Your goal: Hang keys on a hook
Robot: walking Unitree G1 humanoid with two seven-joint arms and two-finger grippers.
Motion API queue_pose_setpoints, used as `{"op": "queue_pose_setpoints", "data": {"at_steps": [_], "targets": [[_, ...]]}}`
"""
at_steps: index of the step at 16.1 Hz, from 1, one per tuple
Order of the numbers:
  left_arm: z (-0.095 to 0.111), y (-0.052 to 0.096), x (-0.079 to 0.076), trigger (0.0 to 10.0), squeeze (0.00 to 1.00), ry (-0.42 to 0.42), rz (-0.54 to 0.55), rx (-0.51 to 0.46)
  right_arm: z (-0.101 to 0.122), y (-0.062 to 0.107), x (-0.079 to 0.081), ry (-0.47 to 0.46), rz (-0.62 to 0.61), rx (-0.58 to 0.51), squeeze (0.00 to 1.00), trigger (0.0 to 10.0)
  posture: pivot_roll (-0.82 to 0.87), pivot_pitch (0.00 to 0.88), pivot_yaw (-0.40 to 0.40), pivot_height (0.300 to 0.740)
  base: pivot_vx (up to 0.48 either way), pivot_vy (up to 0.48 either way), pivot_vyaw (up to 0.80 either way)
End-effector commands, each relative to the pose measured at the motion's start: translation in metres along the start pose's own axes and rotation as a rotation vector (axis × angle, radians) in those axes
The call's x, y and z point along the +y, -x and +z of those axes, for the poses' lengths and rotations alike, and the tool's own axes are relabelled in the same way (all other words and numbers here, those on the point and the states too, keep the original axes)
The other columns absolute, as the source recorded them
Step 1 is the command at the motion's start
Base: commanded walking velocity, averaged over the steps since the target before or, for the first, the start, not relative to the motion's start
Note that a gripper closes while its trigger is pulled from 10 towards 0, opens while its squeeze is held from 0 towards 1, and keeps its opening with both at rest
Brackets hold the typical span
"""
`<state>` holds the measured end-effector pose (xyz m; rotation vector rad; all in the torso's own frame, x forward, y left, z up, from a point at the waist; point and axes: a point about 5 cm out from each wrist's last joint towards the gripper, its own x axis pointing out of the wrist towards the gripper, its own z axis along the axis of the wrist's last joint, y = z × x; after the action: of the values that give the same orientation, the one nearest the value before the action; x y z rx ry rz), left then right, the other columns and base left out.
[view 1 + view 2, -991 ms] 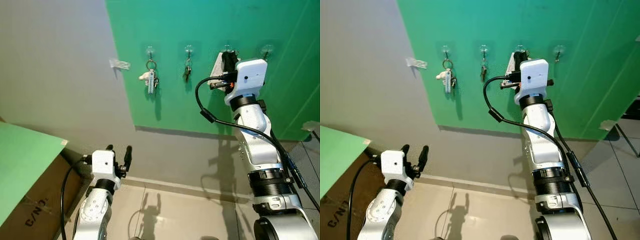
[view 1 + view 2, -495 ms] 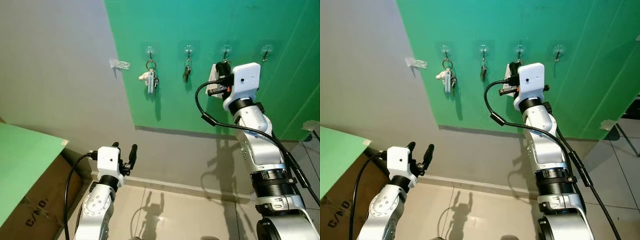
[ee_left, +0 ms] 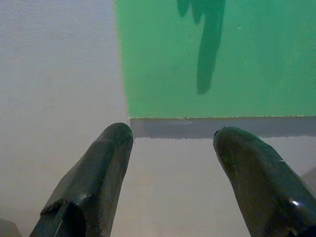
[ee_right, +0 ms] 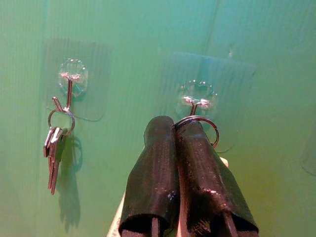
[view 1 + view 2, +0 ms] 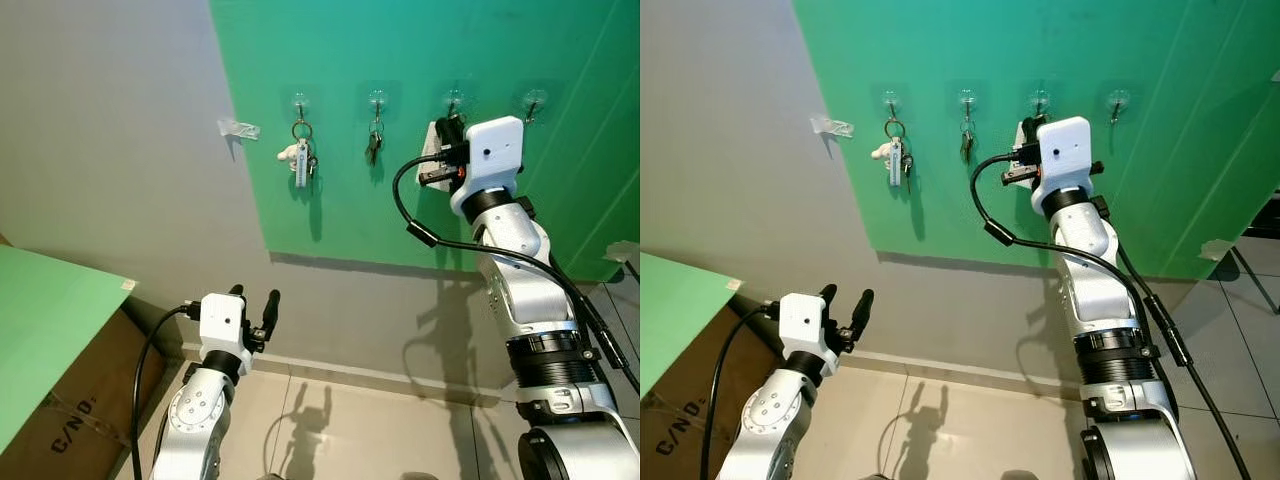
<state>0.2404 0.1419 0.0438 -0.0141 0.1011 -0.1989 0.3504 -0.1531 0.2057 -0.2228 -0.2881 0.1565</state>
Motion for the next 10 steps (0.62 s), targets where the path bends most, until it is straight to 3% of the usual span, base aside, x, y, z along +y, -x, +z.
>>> {"op": "queue_pose_setpoints", "data": {"at_steps": [1, 9, 10], "targets": [[-0.001, 0.000, -0.001, 10.0, 0.00, -0.010, -0.011, 0.009, 0.011, -0.006, 0.000, 0.011, 0.001, -0.038, 0.00, 10.0, -0.22, 0.000, 0.094, 0.740, 0.000, 0.000, 0.00], [-0.001, 0.000, -0.002, 10.0, 0.00, -0.007, -0.014, 0.014, 0.013, -0.013, 0.010, -0.034, 0.063, -0.031, 0.00, 10.0, -0.21, 0.000, 0.093, 0.740, 0.000, 0.000, 0.00], [-0.002, 0.001, -0.002, 10.0, 0.00, -0.005, -0.014, 0.017, 0.011, -0.014, 0.012, -0.078, 0.075, -0.010, 0.00, 10.0, -0.21, 0.000, 0.093, 0.740, 0.000, 0.000, 0.00]]}}
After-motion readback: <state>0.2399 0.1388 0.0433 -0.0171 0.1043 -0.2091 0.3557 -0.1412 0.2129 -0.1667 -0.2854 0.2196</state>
